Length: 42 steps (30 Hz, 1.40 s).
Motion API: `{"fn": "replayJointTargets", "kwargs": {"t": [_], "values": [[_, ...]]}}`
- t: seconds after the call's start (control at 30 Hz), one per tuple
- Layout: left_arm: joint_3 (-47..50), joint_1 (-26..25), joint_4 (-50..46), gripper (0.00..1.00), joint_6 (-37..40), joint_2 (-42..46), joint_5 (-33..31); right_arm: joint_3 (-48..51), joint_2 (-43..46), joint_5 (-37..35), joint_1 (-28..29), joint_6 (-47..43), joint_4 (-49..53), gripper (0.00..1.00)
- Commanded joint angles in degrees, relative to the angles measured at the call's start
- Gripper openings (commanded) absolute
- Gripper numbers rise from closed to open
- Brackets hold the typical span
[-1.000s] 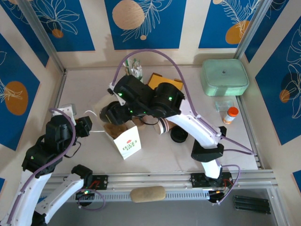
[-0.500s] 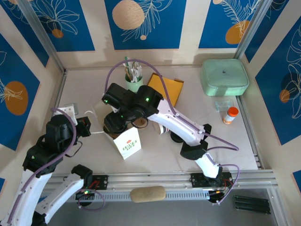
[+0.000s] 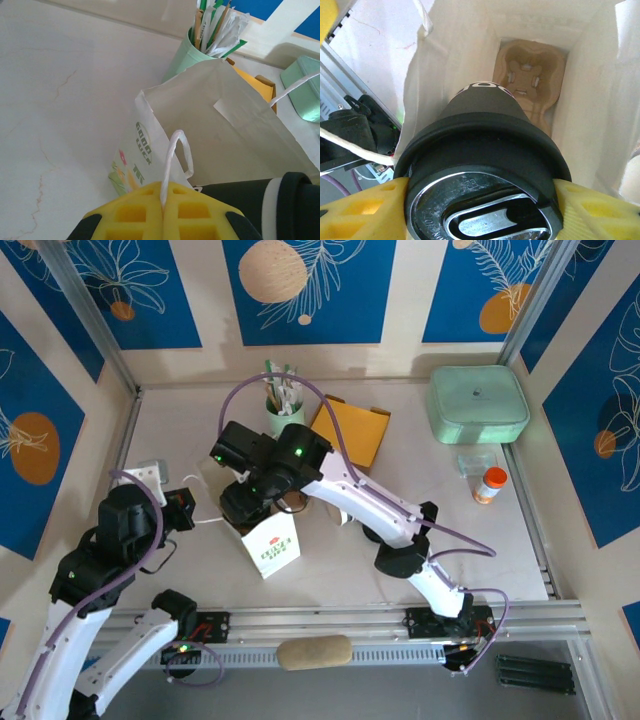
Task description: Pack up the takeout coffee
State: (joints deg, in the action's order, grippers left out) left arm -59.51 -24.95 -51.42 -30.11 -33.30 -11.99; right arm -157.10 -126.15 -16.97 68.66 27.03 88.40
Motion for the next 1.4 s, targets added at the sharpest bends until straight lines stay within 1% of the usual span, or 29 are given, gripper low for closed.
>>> {"fn": "replayJointTargets", "kwargs": {"t": [0.0,0.37,0.77,0.93,1.37], "values": [[0.62,0.43,1.24,0.01,-0.49,0.43,1.29,-1.47,-1.31,2.57,0.51,-1.19,1.72,0.51],[0.54,0.43,1.50,0.00,-0.91,0.34,1.87,-1.46,-3.19,3.66,-0.73,-0.54,3.52,0.51],[0.23,0.43,1.93,0.00,-0.81,-0.16,4.02,-1.46,-3.58,4.60,-1.17,-2.40,9.76,0.51],[0.79,0.43,3.74,0.00,-0.56,-0.01,7.50,-1.42,-3.59,3.64,-1.78,-3.64,13.09,0.51],[1.52,0.44,7.75,0.00,-1.39,0.72,17.33,5.39,1.45,3.89,-4.65,-4.84,13.20,0.51]]}}
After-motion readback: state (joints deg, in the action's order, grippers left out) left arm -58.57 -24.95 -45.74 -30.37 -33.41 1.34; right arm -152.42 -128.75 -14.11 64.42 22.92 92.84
